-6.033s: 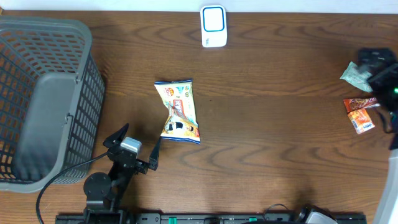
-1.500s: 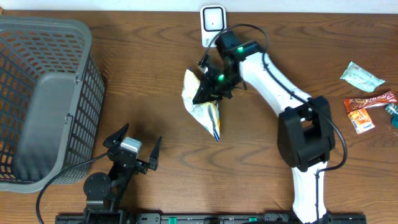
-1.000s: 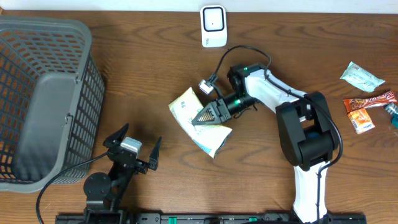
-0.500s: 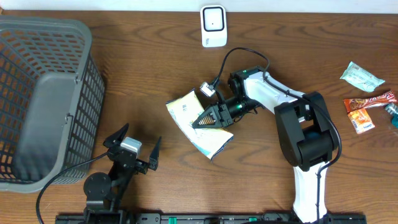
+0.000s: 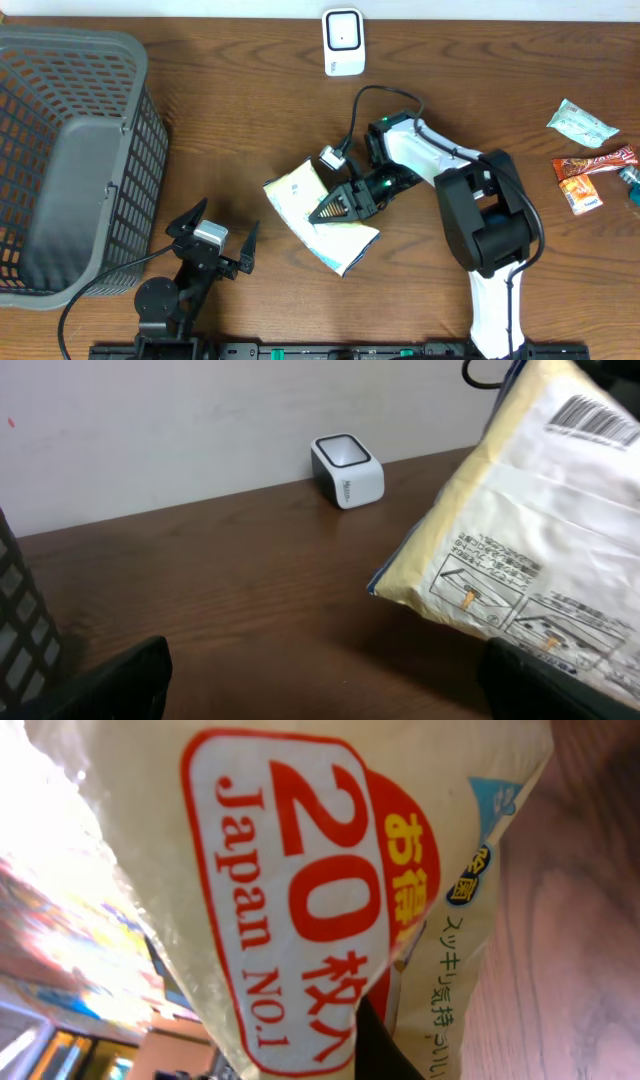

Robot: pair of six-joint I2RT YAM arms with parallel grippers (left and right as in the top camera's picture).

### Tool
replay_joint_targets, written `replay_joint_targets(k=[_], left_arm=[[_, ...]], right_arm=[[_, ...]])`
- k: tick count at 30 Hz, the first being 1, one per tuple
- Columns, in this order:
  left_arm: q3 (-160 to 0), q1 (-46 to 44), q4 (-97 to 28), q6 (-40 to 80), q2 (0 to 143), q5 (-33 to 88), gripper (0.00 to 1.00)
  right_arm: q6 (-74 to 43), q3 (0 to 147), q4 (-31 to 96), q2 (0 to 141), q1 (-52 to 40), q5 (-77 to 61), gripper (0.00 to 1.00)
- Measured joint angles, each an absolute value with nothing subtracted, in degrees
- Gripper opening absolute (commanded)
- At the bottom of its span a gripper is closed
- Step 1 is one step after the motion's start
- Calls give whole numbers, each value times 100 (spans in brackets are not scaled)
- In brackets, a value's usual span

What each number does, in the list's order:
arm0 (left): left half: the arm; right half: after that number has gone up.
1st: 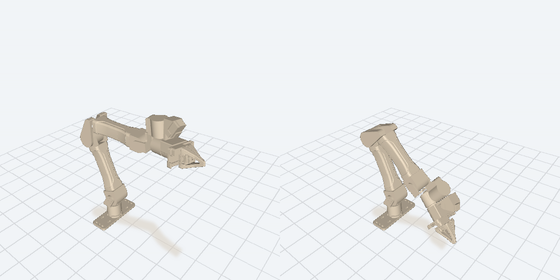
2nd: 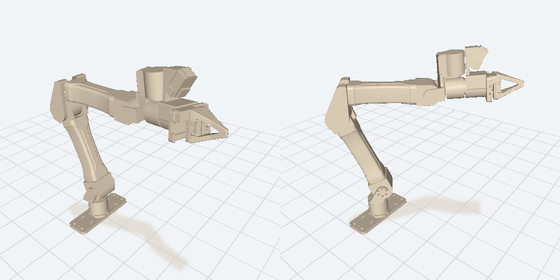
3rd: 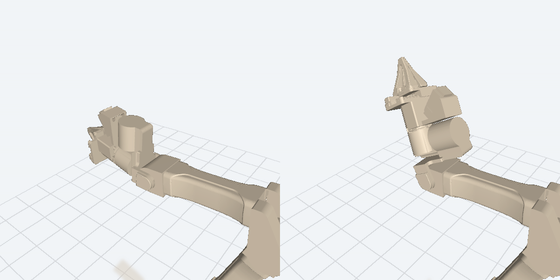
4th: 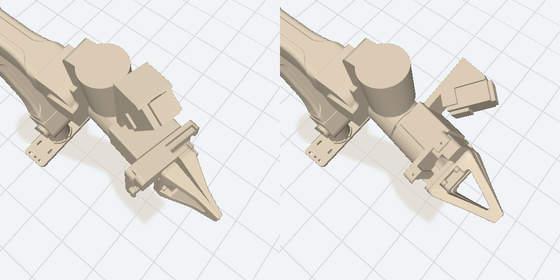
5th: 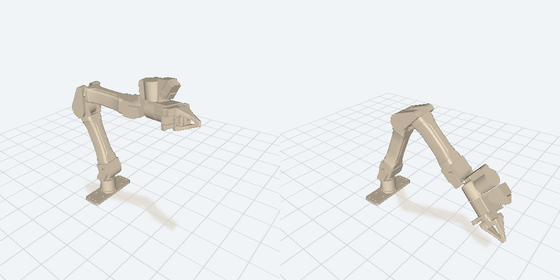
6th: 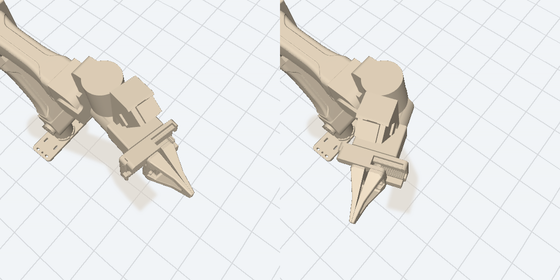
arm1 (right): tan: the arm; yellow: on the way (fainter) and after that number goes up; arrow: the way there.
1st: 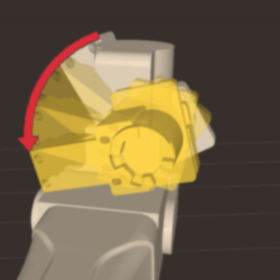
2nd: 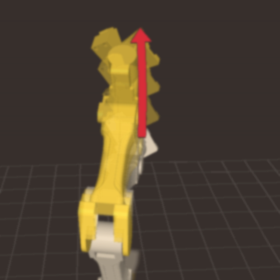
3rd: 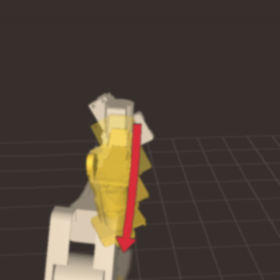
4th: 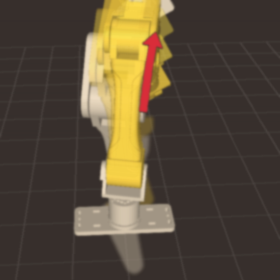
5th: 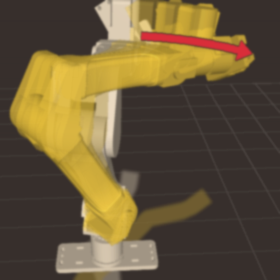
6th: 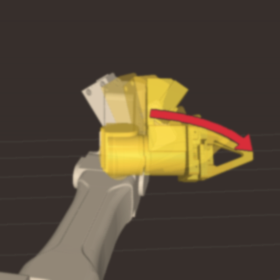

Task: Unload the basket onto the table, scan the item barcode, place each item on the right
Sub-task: 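Turn the yellow snack bag with the right gripper to expose its barcode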

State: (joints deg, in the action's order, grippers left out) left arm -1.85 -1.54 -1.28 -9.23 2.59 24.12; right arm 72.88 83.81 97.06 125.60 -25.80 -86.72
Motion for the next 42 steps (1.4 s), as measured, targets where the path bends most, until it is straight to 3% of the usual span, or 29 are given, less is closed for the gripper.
replay_joint_targets(k=[8,33,42], left_arm=[[-185,-154,-128,-923,259,2412,98],[-185,-154,-128,-923,259,2412,98],[-185,-154,-130,-923,259,2412,98]], right_arm=[[7773,8381,9751,12560,-2676,-8685,1],[7395,8381,9747,12501,-2676,-8429,1],[6871,8361,9747,11043,-2676,-7837,2]])
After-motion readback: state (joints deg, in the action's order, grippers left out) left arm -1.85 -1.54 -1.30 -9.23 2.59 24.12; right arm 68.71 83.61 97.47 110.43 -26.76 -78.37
